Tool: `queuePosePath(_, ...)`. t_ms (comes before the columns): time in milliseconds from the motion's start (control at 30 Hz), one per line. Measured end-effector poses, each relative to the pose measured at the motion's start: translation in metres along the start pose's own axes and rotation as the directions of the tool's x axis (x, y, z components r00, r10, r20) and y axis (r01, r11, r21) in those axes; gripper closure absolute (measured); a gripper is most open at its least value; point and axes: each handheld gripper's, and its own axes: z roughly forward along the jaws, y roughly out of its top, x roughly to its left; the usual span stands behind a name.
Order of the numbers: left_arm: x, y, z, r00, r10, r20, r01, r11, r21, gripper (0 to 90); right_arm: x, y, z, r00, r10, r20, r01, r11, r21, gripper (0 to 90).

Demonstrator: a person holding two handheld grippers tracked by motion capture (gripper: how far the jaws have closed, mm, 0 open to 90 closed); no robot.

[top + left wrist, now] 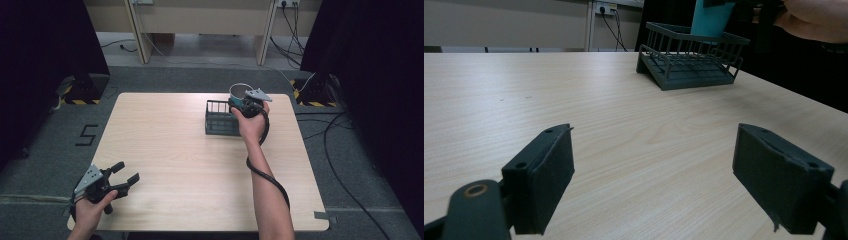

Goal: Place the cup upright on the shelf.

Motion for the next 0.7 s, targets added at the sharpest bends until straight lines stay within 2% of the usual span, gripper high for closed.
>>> queuePosePath(700,0.0,0.0,0.0,1.0,0.001,0.003,-0.001,1.0,-0.001,16.1,0.006,-0.011,0.012,0.9999,-0.013,-0.005,0.013,0.998,0.065,17.2)
